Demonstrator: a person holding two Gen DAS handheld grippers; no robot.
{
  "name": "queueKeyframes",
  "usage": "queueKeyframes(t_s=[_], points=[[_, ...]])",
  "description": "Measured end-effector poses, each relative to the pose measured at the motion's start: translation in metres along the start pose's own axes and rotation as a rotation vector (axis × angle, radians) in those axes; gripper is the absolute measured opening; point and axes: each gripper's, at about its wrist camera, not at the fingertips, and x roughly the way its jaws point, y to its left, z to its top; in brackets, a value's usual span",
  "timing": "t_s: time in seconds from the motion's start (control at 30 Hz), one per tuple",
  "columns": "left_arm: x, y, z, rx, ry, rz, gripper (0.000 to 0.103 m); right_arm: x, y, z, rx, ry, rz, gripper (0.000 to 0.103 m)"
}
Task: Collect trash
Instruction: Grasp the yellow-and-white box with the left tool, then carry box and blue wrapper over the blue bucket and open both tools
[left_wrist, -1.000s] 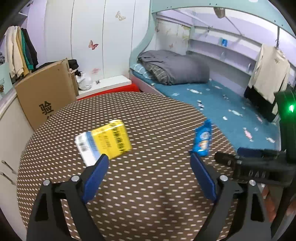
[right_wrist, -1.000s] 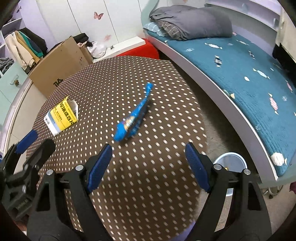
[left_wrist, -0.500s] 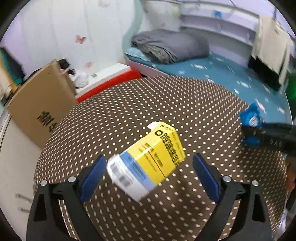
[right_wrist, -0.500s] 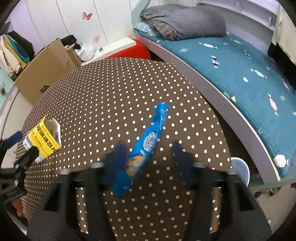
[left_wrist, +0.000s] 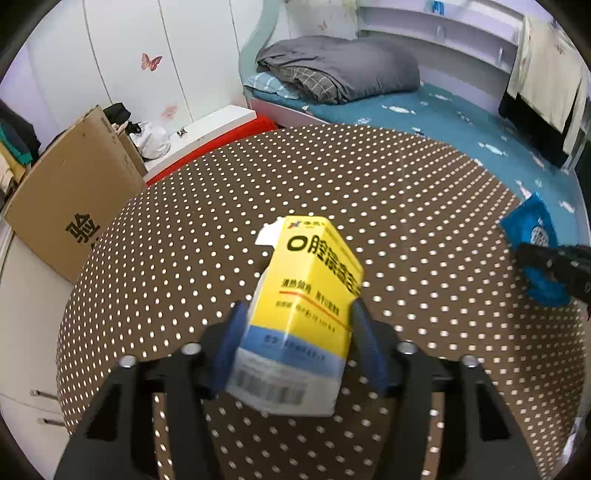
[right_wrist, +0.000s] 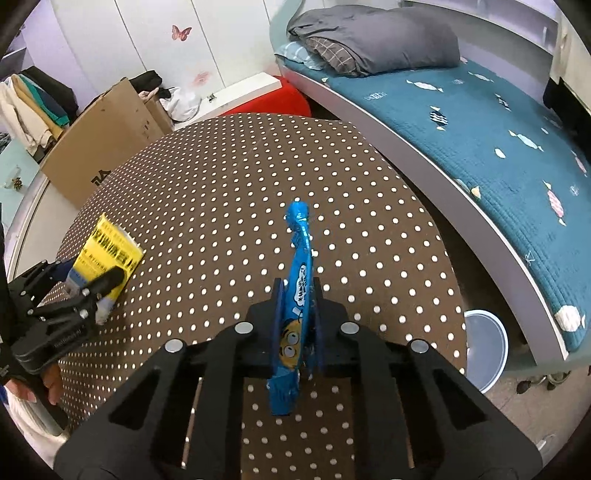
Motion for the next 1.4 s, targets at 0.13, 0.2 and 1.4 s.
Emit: queueKeyframes(t_s=[0.13,0.2,1.4], points=[[-0.013,-0.012,-0.007,-0.003,-0.027,0.038,0.042,-0.009,-0.006,-0.005,0.0,-0.006,0.008,0.012],[-0.021,-0.018,-0.01,-0.016,-0.037,0.023,0.042,-0.014,-0.009,-0.007,0.003,-0.012,0.009,0.012],[-0.056,-0.191,0.011,0.072,-0.11,-0.182,0.041,-0.109,-0.141,-0.038,0.16,-0.12,-0.055,0.009]])
